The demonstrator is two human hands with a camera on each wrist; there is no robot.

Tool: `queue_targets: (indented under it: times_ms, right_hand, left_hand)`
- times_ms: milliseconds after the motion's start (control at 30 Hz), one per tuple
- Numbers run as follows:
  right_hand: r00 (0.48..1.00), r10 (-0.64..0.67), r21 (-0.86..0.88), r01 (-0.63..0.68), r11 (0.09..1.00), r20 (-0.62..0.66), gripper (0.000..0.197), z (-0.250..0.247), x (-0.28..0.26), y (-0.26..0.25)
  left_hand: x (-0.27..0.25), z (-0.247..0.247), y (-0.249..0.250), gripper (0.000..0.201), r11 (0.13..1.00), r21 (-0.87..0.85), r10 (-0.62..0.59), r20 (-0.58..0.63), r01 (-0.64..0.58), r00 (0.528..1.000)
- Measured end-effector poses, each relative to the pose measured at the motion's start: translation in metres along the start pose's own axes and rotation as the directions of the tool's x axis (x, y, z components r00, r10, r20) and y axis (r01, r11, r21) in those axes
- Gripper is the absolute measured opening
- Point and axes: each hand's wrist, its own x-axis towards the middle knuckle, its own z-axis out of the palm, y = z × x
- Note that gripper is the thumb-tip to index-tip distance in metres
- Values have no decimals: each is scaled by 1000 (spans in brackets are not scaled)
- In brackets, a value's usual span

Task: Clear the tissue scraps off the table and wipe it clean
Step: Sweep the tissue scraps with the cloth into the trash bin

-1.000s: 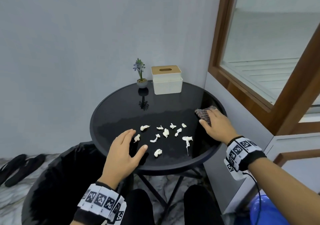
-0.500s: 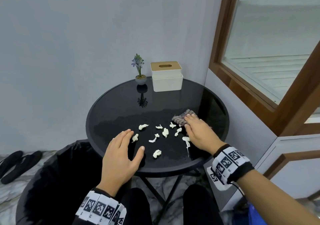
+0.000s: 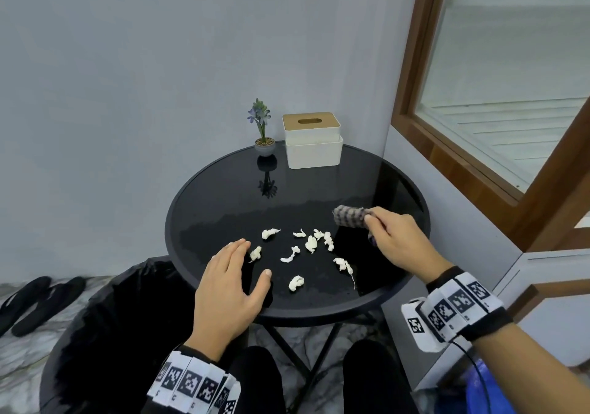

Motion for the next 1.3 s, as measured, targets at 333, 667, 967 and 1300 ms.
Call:
queue_targets:
  times_ms: [333,667,967,1300]
  right_hand:
    - [997,-61,-522,29,853,-43,31,34,-40,-5]
    - [984,33,-409,42,912,174,59,30,-26,8]
    - [988,102,-468,-35,883,119,90,46,-35,-7]
    - [997,28,-432,6,902,72,81,86,-19,-33]
  left_hand:
    - [0,3,2,65,1000,8,-1,0,1,1000]
    - [0,2,-1,65,1000,12,3,-6,-3,1000]
    - [-1,7,0,63,999,32,13,-3,-13,1000]
    - [-2,9,-1,67,998,53,26,20,-27,999]
